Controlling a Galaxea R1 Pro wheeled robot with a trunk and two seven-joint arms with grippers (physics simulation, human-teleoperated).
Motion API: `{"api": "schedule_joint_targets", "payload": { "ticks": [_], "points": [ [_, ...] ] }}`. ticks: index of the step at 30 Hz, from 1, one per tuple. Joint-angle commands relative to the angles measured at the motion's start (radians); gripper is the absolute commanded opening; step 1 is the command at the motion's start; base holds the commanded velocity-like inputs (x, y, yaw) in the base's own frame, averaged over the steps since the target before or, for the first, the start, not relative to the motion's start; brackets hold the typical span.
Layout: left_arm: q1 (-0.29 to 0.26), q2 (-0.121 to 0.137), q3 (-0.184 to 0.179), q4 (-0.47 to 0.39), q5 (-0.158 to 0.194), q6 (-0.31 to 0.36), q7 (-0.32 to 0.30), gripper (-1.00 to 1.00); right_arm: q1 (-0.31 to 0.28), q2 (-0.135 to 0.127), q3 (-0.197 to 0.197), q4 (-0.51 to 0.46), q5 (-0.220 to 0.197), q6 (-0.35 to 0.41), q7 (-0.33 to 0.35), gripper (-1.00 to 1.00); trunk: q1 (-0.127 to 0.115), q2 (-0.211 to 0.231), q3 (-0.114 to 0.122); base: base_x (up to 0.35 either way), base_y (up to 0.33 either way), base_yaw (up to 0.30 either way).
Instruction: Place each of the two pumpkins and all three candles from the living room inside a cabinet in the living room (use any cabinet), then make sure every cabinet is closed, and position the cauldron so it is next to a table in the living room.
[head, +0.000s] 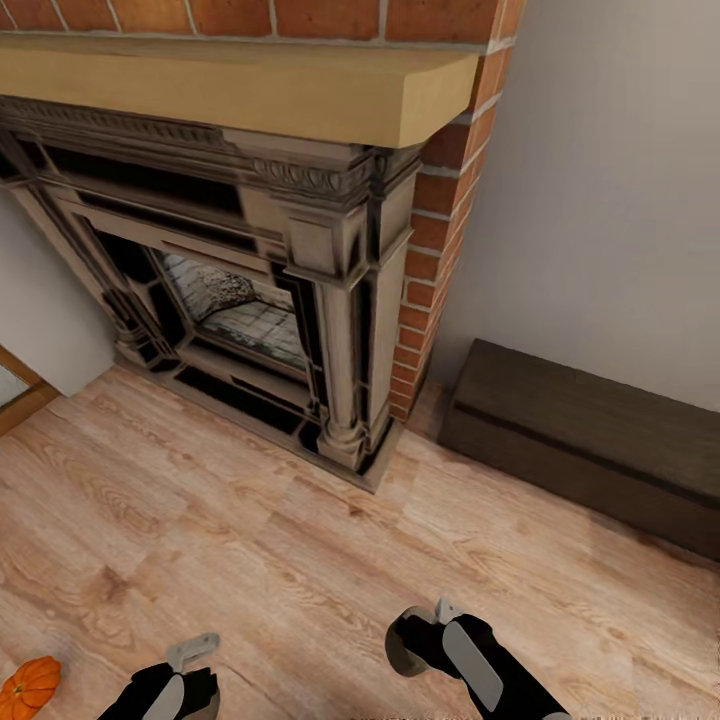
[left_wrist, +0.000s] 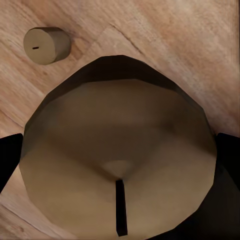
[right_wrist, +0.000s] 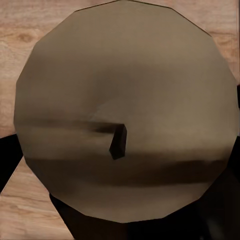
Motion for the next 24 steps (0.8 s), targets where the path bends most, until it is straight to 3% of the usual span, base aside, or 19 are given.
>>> {"api": "schedule_joint_targets", "payload": {
  "ticks": [1,24],
  "points": [
    [0.0,0.002,-0.008,-0.002,0.01,0.002,0.01,-1.0,-0.001,0.0,0.004,0.0,-0.009,0.0,-0.008,-1.0,0.0,-0.001,-0.002,0.0,0.0,-0.188],
    [0.0,0.002,-0.01,-0.002,0.01,0.002,0.01,-1.0,-0.001,0.0,0.005,0.008,-0.007,-0.002,-0.009,-1.0,0.0,-0.001,-0.031,0.0,0.0,-0.188]
  ]
}}
